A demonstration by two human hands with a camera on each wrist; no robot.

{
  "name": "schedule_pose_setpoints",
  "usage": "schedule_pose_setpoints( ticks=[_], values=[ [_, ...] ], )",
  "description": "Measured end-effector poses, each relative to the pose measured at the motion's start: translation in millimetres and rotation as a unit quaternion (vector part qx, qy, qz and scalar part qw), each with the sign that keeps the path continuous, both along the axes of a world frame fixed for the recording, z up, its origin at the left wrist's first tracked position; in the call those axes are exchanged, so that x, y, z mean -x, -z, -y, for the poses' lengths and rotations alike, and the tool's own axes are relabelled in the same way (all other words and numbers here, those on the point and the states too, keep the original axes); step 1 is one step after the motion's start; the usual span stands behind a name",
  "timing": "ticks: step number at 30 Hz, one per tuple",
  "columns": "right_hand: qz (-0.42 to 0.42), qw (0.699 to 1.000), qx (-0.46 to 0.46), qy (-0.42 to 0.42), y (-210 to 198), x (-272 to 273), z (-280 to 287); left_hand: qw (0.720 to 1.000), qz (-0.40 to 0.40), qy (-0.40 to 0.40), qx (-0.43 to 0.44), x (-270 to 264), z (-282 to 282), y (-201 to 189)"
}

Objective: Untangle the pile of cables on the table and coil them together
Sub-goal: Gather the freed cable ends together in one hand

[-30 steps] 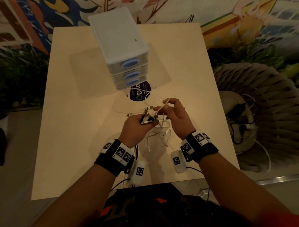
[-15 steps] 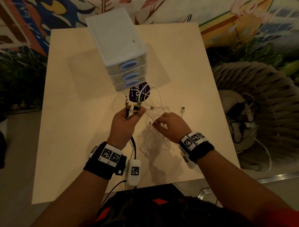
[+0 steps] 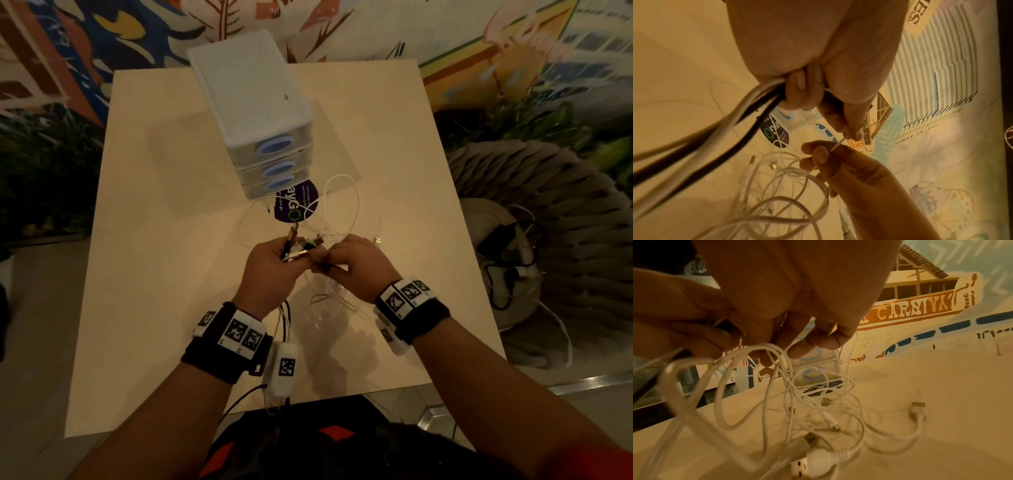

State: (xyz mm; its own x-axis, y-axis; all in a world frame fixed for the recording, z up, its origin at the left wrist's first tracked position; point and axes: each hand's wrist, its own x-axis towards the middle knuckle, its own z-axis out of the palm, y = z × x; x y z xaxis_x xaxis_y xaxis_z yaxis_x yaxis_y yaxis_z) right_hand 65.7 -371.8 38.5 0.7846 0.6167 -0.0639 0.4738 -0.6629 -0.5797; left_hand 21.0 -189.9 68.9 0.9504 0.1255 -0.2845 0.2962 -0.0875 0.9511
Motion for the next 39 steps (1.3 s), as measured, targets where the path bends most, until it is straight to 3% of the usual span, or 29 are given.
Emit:
schedule_pose_setpoints(
  ticks=[7, 11, 14, 19, 23, 26, 30, 34, 39],
  values=[
    [-0.061, 0.997, 0.043, 0.015, 26.2, -3.0, 9.2, 0.989, 0.038, -0.123, 0.078, 3.2, -2.3, -14.6],
    [0.027, 0.998, 0.038, 0.034, 32.2, -0.5, 13.6, 0.989, 0.035, -0.128, 0.07, 3.7, -9.7, -18.1],
    [0.062, 0.996, -0.015, 0.067, 21.2, -1.8, 13.1, 0.987, 0.04, -0.143, 0.063, 4.0, -10.7, -21.8],
    [-0.08, 0.979, -0.132, 0.136, -19.6, -2.7, 14.8, 0.987, 0.044, -0.149, 0.046, 3.1, -19.4, -18.5],
    [-0.122, 0.948, -0.228, 0.185, -39.3, 1.1, 32.7, 0.984, 0.025, -0.165, 0.068, 2.1, -28.6, -17.9],
    [-0.199, 0.927, -0.263, 0.178, -42.2, 1.2, 41.7, 0.986, 0.024, -0.125, 0.111, 5.3, -29.4, -30.8],
    [-0.192, 0.966, -0.107, 0.138, -38.7, -6.9, 27.7, 0.993, 0.038, 0.018, 0.109, 14.2, -25.5, -43.4],
    [-0.178, 0.977, -0.027, 0.116, -29.8, -19.9, -5.7, 0.988, 0.061, 0.123, 0.073, 22.5, -20.4, -51.3],
    [-0.136, 0.964, -0.112, 0.201, -37.2, -42.4, -9.4, 0.977, 0.116, 0.174, 0.037, 30.2, -31.6, -56.2]
  ],
)
